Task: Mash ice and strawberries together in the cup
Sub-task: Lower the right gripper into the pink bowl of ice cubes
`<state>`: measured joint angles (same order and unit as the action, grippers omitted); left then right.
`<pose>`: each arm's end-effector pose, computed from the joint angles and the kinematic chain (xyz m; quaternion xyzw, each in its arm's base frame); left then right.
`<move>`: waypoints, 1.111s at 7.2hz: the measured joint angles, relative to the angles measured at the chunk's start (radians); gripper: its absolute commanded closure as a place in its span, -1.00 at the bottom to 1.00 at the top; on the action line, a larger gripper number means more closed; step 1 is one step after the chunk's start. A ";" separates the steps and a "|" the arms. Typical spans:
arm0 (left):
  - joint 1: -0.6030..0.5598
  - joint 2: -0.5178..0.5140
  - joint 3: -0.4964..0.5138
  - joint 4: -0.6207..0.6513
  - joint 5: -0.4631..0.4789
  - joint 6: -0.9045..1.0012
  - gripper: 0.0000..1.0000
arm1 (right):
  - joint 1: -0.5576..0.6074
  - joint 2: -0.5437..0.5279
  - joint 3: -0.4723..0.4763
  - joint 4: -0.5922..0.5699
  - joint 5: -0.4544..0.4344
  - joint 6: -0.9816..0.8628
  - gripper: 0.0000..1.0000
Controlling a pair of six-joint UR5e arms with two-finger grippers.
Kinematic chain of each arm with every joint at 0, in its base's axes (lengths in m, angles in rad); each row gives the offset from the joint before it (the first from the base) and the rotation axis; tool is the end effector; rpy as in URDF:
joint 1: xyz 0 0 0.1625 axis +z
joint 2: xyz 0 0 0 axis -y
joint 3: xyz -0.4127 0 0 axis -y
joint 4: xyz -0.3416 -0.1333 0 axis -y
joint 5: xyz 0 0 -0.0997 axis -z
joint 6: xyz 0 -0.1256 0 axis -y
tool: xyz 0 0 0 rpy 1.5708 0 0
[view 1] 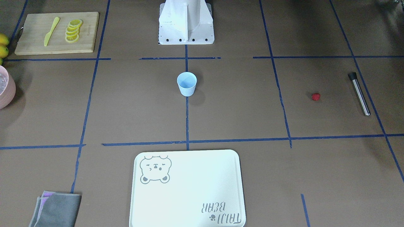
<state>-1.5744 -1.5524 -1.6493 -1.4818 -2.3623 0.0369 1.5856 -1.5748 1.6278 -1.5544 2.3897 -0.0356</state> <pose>-0.0455 -0.4303 0.6457 -0.0055 0.3857 0.0098 0.9226 0.0481 -0.4442 0.6358 0.0418 -0.3969 -0.0233 0.9166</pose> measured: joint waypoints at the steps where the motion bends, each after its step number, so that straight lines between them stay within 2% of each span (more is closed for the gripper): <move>1: 0.000 0.000 -0.003 0.000 0.000 0.000 -1.00 | -0.029 -0.003 0.032 -0.001 -0.017 0.045 -0.92; 4: -0.001 0.005 -0.005 0.000 0.000 0.001 -1.00 | -0.094 -0.056 0.127 0.001 -0.087 0.069 -0.75; 7: -0.001 0.006 -0.006 -0.001 -0.001 0.000 -1.00 | -0.158 -0.129 0.150 0.065 -0.103 0.001 -0.47; 8: -0.001 0.006 -0.008 -0.001 0.000 0.000 -1.00 | -0.180 -0.139 0.150 0.074 -0.105 -0.012 -0.44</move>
<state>-1.5751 -1.5463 -1.6574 -1.4827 -2.3627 0.0365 1.4052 -1.7136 1.7778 -1.4806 2.2847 -0.0472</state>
